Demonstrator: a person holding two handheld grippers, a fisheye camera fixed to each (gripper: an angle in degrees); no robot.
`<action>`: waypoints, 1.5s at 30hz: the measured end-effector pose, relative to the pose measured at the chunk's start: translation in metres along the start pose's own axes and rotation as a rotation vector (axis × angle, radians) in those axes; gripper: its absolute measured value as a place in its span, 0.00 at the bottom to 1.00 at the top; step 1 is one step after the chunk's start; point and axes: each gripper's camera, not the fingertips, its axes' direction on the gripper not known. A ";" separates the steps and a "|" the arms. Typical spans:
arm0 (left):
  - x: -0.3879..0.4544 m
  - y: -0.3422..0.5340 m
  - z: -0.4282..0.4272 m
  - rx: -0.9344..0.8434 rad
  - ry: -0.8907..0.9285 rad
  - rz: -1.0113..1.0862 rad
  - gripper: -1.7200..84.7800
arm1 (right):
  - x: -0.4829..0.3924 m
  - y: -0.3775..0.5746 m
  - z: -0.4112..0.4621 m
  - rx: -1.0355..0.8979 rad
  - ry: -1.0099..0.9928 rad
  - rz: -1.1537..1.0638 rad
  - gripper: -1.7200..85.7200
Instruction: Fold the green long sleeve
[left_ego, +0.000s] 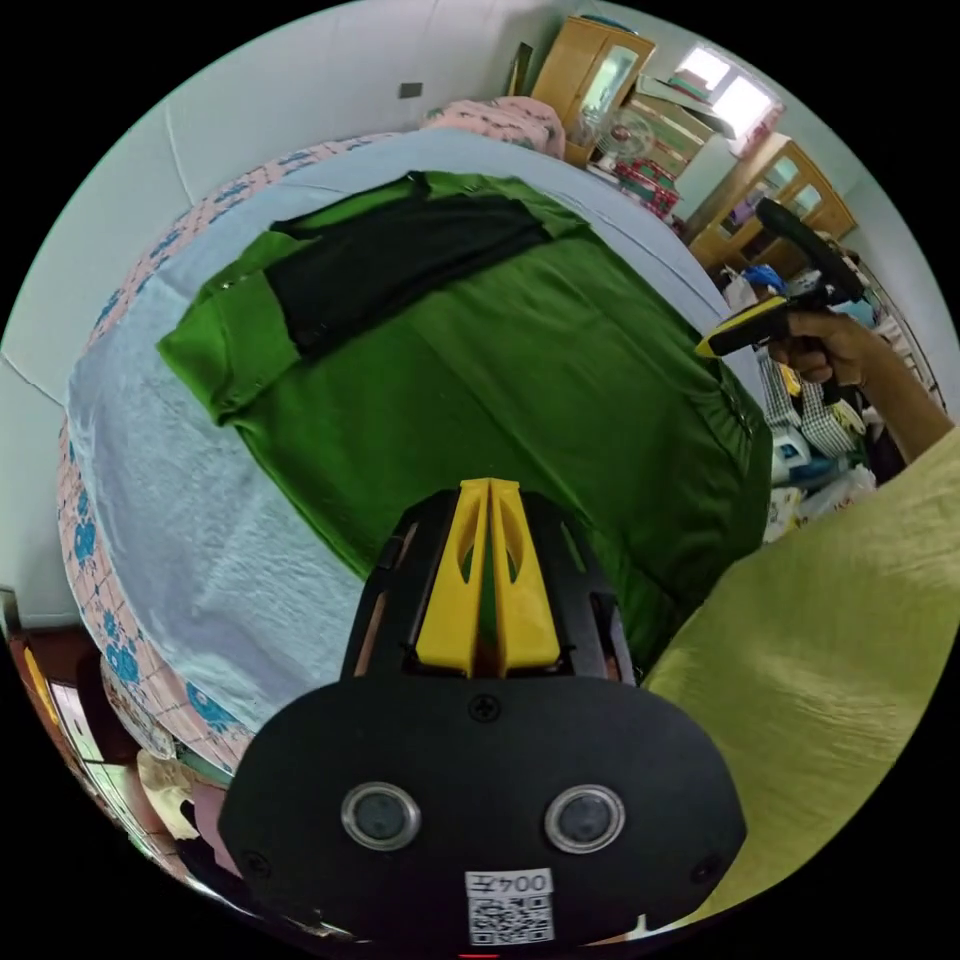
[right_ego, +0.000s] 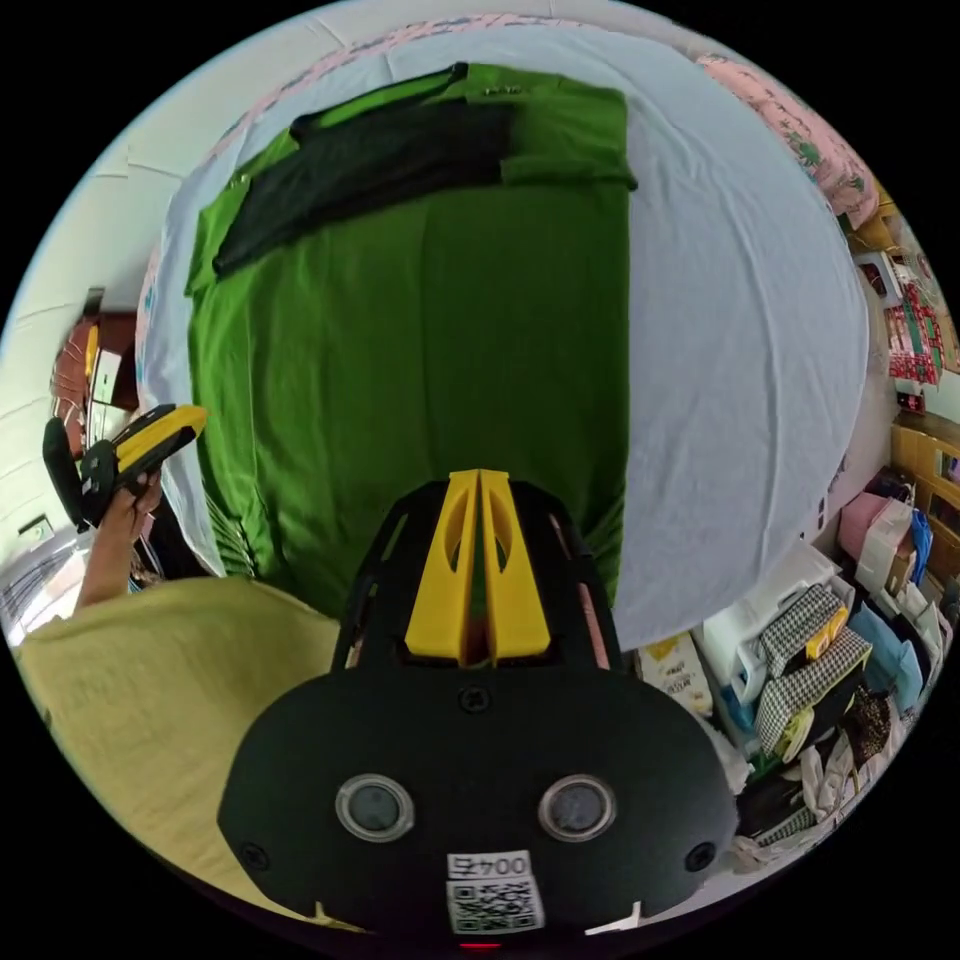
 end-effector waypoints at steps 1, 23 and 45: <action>0.021 0.005 0.005 -0.019 -0.012 0.027 0.03 | -0.006 0.016 0.007 -0.028 0.011 0.000 0.01; 0.148 0.031 0.007 -0.027 -0.210 0.194 0.02 | -0.039 0.104 0.026 0.018 0.133 -0.076 0.01; 0.151 0.089 -0.040 -0.016 -0.085 -0.416 0.03 | 0.012 0.228 0.006 0.285 0.007 -0.244 0.05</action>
